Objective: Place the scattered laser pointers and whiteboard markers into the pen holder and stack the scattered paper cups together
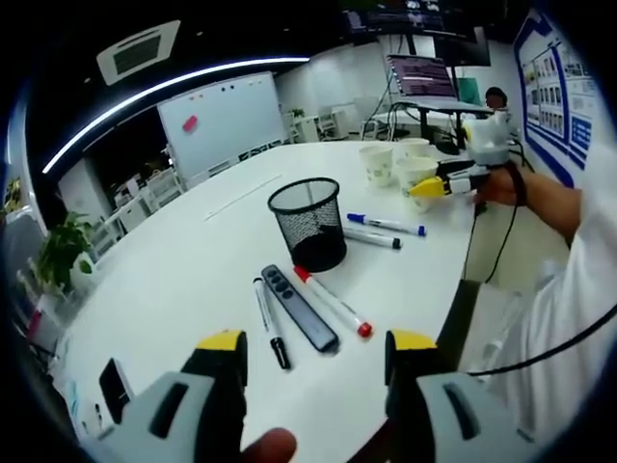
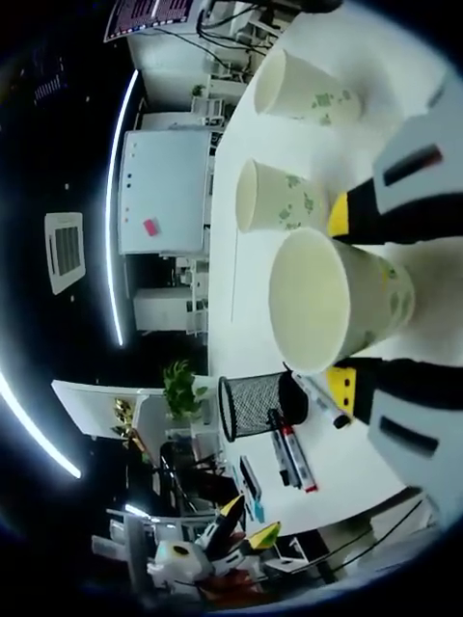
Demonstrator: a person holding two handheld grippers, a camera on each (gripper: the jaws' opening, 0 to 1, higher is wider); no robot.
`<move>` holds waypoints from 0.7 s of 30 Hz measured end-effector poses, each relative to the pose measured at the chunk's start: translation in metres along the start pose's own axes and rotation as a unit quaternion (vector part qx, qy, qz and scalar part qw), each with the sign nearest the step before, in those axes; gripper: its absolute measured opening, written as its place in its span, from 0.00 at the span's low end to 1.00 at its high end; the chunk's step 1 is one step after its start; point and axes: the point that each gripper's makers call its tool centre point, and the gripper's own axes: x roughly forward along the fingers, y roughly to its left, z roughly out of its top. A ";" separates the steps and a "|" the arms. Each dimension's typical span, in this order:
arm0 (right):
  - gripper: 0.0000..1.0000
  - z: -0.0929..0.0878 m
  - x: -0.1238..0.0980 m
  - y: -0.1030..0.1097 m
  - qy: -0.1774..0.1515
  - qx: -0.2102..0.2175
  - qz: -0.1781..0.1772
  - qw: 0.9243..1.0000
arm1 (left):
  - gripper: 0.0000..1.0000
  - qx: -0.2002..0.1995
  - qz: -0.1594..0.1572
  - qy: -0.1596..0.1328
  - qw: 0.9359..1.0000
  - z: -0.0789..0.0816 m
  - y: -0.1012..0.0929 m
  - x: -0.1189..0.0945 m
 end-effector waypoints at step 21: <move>0.46 0.001 -0.002 -0.004 -0.008 0.007 -0.008 1.000 | 0.58 0.000 -0.002 0.003 1.000 -0.003 -0.001 0.000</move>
